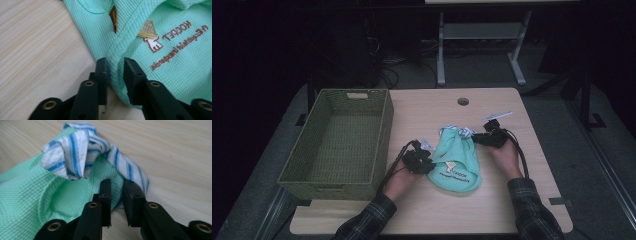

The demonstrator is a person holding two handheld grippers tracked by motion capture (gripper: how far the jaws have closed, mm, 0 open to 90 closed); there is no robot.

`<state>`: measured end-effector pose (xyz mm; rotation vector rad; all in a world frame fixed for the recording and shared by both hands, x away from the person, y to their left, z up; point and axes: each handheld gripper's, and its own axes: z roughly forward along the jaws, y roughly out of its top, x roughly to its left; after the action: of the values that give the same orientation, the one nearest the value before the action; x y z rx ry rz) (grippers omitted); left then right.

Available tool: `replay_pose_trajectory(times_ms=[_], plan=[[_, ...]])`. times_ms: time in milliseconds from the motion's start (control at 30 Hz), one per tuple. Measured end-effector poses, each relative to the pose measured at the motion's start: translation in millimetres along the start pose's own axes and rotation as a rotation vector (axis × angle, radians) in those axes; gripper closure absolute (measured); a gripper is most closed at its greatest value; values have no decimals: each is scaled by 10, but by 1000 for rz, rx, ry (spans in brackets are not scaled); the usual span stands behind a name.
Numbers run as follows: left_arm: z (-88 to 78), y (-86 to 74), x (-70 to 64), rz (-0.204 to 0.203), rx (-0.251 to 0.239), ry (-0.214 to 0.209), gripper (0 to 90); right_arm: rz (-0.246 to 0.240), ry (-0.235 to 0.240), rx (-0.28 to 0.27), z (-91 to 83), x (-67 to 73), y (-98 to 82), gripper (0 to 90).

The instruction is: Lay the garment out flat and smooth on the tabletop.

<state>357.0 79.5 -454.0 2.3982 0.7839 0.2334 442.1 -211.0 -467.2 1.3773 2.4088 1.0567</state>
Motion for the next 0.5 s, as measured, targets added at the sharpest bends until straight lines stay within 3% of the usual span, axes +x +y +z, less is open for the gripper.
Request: replay_pose_trajectory(times_ms=[133,367,500], plan=[[-21,3,8,-3,1,-12,856,-10,-1,-1,11,12,-7,884],[-121,-12,-55,16,11,-17,870,-33,-35,-14,-59,3,22,896],[-157,-80,-160,10,10,-33,872,-38,-56,-9,-89,-76,43,898]])
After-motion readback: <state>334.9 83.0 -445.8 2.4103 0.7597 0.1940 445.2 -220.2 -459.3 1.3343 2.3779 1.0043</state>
